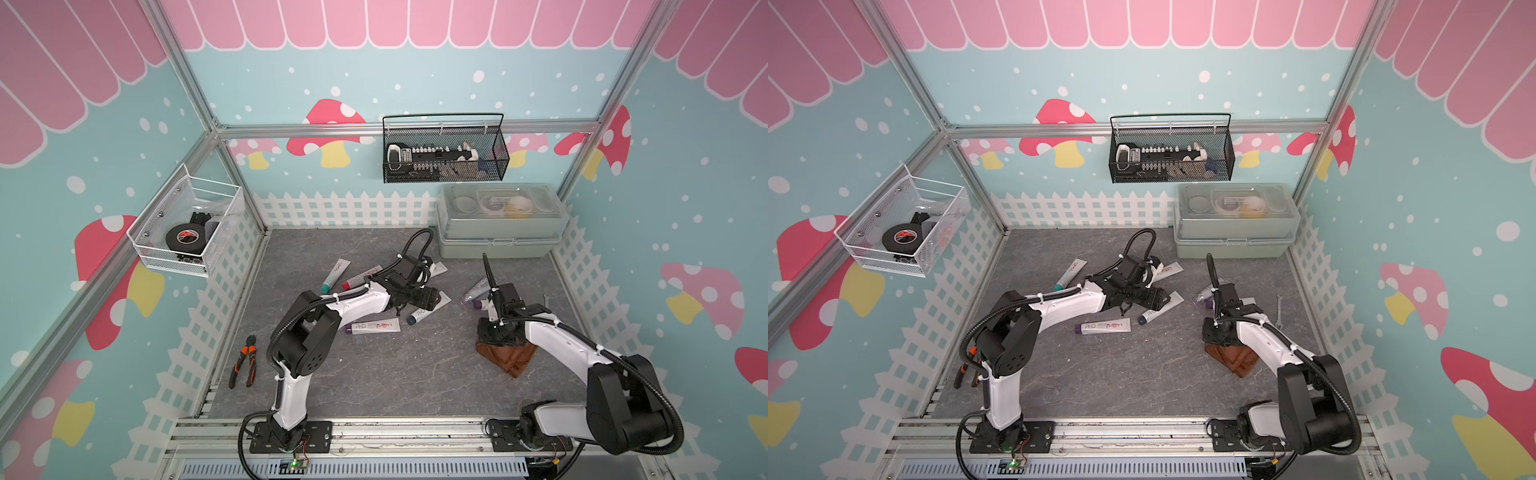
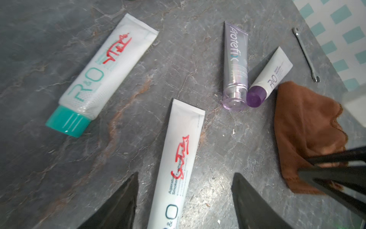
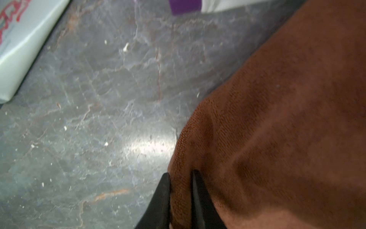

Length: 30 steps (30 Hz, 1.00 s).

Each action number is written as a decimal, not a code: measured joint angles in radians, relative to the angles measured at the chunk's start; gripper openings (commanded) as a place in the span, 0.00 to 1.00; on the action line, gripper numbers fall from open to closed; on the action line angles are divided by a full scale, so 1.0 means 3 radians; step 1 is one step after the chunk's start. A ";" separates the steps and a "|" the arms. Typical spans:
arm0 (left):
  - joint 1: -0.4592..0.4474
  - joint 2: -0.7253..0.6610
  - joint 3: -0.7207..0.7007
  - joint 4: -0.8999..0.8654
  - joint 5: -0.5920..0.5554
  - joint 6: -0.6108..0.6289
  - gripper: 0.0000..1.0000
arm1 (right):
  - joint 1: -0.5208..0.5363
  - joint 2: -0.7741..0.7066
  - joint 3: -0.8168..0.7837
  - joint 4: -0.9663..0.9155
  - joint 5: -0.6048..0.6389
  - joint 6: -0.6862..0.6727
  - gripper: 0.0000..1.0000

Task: Wipe the surface of the toothpaste tube
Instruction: Adjust the cleaning item at the center of the board.

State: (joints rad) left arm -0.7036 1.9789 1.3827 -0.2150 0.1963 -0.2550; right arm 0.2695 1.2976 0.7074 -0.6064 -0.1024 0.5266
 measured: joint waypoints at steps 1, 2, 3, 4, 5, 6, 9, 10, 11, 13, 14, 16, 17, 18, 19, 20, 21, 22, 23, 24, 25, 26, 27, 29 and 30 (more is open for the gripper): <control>0.0004 -0.0015 -0.0013 0.0008 -0.0006 -0.0003 0.72 | 0.0072 -0.0069 -0.0022 -0.0055 0.0000 0.0031 0.25; 0.0008 -0.0031 -0.0028 0.0022 -0.0006 -0.0008 0.72 | 0.0135 -0.0123 -0.0039 -0.0095 0.0000 0.0066 0.27; 0.0009 -0.0046 -0.0039 0.0027 -0.0006 -0.0010 0.72 | 0.0179 -0.0169 -0.0057 -0.0126 -0.0004 0.0094 0.30; 0.0011 -0.0064 -0.0053 0.0037 -0.0008 -0.0010 0.72 | 0.0211 -0.0226 -0.0080 -0.0158 -0.0003 0.0131 0.34; 0.0013 -0.0081 -0.0070 0.0042 -0.0008 -0.0010 0.72 | 0.0230 -0.0306 -0.0106 -0.0203 0.0000 0.0170 0.38; 0.0014 -0.0099 -0.0089 0.0048 -0.0009 -0.0010 0.72 | 0.0240 -0.0378 -0.0117 -0.0248 0.0023 0.0207 0.45; 0.0027 -0.0149 -0.0140 0.0056 -0.0017 -0.0008 0.72 | 0.0243 -0.0647 -0.0078 -0.0385 0.0159 0.0272 0.58; 0.0034 -0.0156 -0.0144 0.0051 -0.0024 0.0003 0.72 | 0.0243 -0.0680 -0.0011 -0.0436 0.0238 0.0278 0.58; 0.0041 -0.0158 -0.0144 0.0046 -0.0043 0.0010 0.72 | 0.0243 -0.0657 0.0092 -0.0476 0.0318 0.0278 0.59; 0.0051 -0.0164 -0.0144 0.0010 -0.0084 0.0039 0.72 | 0.0238 -0.0478 0.0331 -0.0509 0.0456 0.0270 0.59; 0.0052 -0.0170 -0.0145 -0.0022 -0.0108 0.0057 0.72 | 0.0233 -0.0342 0.0454 -0.0493 0.0520 0.0264 0.59; 0.0055 -0.0206 -0.0177 -0.0060 -0.0149 0.0085 0.72 | 0.0205 -0.0066 0.0626 -0.0426 0.0622 0.0256 0.60; 0.0055 -0.0242 -0.0214 -0.0071 -0.0159 0.0093 0.72 | 0.0175 0.0070 0.0674 -0.0381 0.0671 0.0254 0.60; 0.0055 -0.0272 -0.0249 -0.0081 -0.0169 0.0094 0.72 | 0.0145 0.0175 0.0697 -0.0347 0.0706 0.0254 0.60; 0.0055 -0.0315 -0.0298 -0.0098 -0.0178 0.0097 0.73 | 0.0099 0.0304 0.0710 -0.0312 0.0746 0.0254 0.60; 0.0055 -0.0357 -0.0343 -0.0116 -0.0186 0.0103 0.73 | 0.0055 0.0406 0.0710 -0.0292 0.0779 0.0254 0.60; 0.0055 -0.0390 -0.0384 -0.0123 -0.0192 0.0106 0.73 | 0.0015 0.0484 0.0708 -0.0284 0.0810 0.0254 0.60; 0.0055 -0.0418 -0.0421 -0.0128 -0.0193 0.0108 0.73 | -0.0028 0.0552 0.0703 -0.0270 0.0835 0.0256 0.60; 0.0055 -0.0443 -0.0462 -0.0128 -0.0193 0.0116 0.72 | -0.0070 0.0595 0.0696 -0.0252 0.0865 0.0256 0.60; 0.0055 -0.0458 -0.0492 -0.0128 -0.0192 0.0117 0.73 | -0.0106 0.0618 0.0690 -0.0239 0.0884 0.0256 0.60; 0.0055 -0.0464 -0.0523 -0.0130 -0.0188 0.0118 0.73 | -0.0144 0.0633 0.0687 -0.0216 0.0898 0.0254 0.60; 0.0055 -0.0464 -0.0543 -0.0131 -0.0175 0.0120 0.73 | -0.0179 0.0651 0.0687 -0.0192 0.0904 0.0254 0.60; 0.0055 -0.0464 -0.0557 -0.0132 -0.0156 0.0121 0.73 | -0.0207 0.0678 0.0688 -0.0163 0.0904 0.0253 0.60; 0.0055 -0.0464 -0.0575 -0.0141 -0.0100 0.0132 0.73 | -0.0254 0.0802 0.0690 -0.0090 0.0902 0.0239 0.59; 0.0055 -0.0464 -0.0579 -0.0140 -0.0078 0.0141 0.73 | -0.0266 0.0871 0.0694 -0.0070 0.0890 0.0229 0.58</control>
State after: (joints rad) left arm -0.6872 1.8397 1.2091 -0.2569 0.1730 -0.2127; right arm 0.1898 1.5589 0.9157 -0.6273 0.1646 0.5953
